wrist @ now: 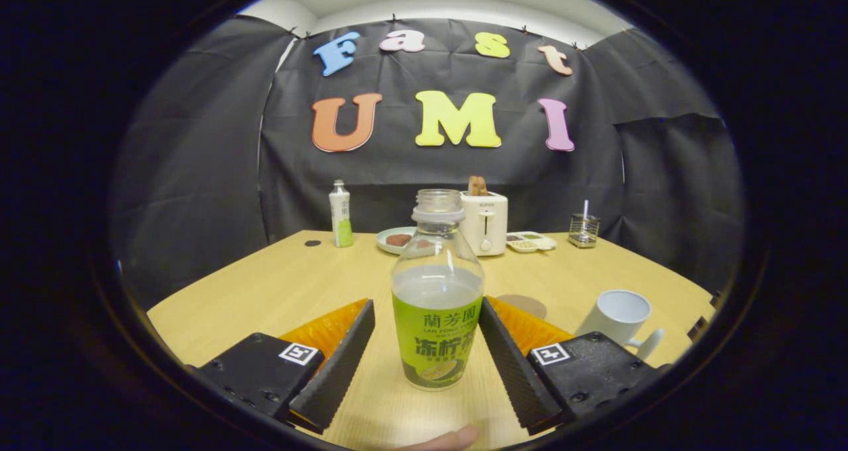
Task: Take the bottle from table, then pour the juice into the cup, finally place the bottle on the coaster
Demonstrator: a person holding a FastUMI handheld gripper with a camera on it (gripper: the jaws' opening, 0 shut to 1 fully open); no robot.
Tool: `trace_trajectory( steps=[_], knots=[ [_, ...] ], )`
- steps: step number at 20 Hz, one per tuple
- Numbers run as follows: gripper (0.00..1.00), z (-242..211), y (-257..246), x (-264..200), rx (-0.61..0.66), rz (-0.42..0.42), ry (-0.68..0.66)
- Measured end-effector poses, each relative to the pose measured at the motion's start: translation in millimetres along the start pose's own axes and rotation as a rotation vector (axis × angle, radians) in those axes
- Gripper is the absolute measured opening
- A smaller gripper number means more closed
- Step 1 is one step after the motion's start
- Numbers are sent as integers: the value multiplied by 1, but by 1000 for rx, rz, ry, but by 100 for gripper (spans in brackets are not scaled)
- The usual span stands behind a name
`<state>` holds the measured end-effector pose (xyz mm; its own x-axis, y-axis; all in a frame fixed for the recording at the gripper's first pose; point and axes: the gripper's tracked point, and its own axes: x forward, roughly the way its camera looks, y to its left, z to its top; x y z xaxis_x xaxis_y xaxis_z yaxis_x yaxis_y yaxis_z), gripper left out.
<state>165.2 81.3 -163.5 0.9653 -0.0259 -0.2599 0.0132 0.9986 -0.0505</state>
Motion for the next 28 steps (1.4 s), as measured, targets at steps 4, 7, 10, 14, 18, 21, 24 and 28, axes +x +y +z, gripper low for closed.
trace_trajectory(
  steps=[4, 7, 10, 14, 18, 21, 24, 28],
  knots=[
    [100, -1, -3, 9, 9, -22, 9],
    [91, 5, -12, 8, -5, -62, -26],
    [83, 4, -13, 7, 5, -52, -14],
    [82, 3, -17, -6, 59, -28, 0],
    [82, 15, -17, -25, 114, 10, -21],
    [82, 18, -19, -36, 142, 30, -33],
    [82, 22, -21, -44, 178, 57, -39],
    [82, 31, -15, -55, 276, 146, -66]
  ],
)
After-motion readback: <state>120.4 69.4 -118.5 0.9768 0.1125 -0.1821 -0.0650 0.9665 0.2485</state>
